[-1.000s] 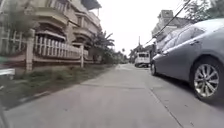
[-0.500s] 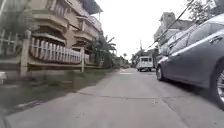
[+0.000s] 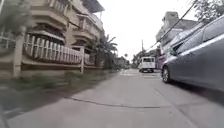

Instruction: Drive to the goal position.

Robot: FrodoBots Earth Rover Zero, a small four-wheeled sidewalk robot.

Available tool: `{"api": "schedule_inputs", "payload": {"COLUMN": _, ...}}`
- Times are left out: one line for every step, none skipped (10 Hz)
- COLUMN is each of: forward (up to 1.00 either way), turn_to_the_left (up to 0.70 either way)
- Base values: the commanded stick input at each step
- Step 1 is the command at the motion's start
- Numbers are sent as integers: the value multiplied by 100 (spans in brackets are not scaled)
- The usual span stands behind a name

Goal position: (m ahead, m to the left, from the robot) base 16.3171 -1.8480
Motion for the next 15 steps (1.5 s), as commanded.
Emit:
{"api": "schedule_inputs", "payload": {"forward": 85, "turn_to_the_left": 0}}
{"api": "schedule_inputs", "payload": {"forward": 85, "turn_to_the_left": 0}}
{"api": "schedule_inputs", "payload": {"forward": 85, "turn_to_the_left": 0}}
{"api": "schedule_inputs", "payload": {"forward": 85, "turn_to_the_left": 0}}
{"api": "schedule_inputs", "payload": {"forward": 85, "turn_to_the_left": 0}}
{"api": "schedule_inputs", "payload": {"forward": 85, "turn_to_the_left": 0}}
{"api": "schedule_inputs", "payload": {"forward": 85, "turn_to_the_left": 0}}
{"api": "schedule_inputs", "payload": {"forward": 85, "turn_to_the_left": 0}}
{"api": "schedule_inputs", "payload": {"forward": 85, "turn_to_the_left": 0}}
{"api": "schedule_inputs", "payload": {"forward": 85, "turn_to_the_left": 0}}
{"api": "schedule_inputs", "payload": {"forward": 85, "turn_to_the_left": -5}}
{"api": "schedule_inputs", "payload": {"forward": 85, "turn_to_the_left": -11}}
{"api": "schedule_inputs", "payload": {"forward": 85, "turn_to_the_left": -16}}
{"api": "schedule_inputs", "payload": {"forward": 85, "turn_to_the_left": -19}}
{"api": "schedule_inputs", "payload": {"forward": 85, "turn_to_the_left": -21}}
